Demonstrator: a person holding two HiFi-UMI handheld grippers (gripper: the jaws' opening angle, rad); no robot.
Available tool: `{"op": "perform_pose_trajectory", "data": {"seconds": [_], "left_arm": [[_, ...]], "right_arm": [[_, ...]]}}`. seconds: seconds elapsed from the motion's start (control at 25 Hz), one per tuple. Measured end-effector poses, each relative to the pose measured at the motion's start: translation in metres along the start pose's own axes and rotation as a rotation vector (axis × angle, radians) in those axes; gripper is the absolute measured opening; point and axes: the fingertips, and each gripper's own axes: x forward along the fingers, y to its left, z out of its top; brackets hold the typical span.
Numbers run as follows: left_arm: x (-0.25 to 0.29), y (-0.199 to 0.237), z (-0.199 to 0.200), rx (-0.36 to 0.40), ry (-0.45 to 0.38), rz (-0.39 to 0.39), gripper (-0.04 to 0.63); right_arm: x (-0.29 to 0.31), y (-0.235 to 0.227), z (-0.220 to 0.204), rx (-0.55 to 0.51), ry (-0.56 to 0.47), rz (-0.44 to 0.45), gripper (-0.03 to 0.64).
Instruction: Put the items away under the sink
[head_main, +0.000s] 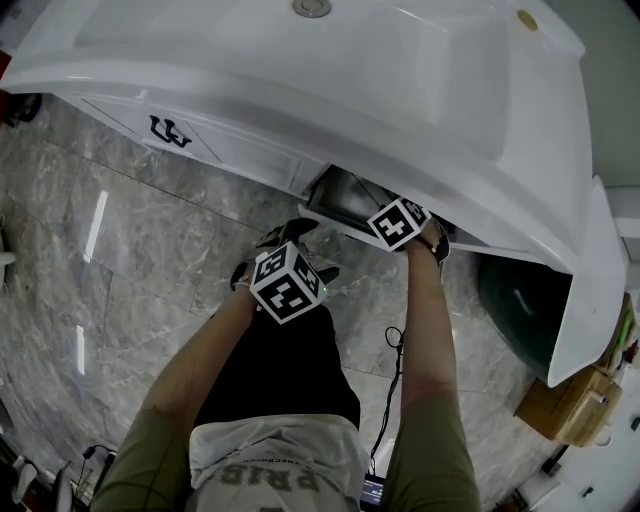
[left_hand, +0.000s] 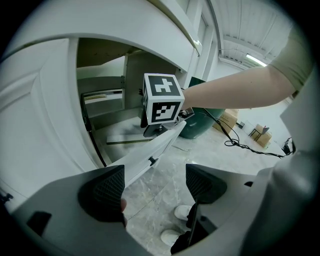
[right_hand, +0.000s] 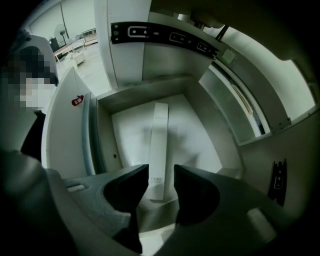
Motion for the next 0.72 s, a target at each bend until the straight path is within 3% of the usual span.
{"op": "perform_pose_trajectory", "data": {"seconds": [0.44, 0.72], "left_arm": [[-0.016, -0.001, 0.017, -0.011, 0.016, -0.013, 0.370], [-0.054, -0.001, 0.038, -0.036, 0.017, 0.003, 0.370]], "right_arm": [[-0.030, -0.002, 0.006, 0.035, -0.068, -0.029, 0.149], [-0.078, 0.016, 0.023, 0.121, -0.234, -0.090, 0.149]]}}
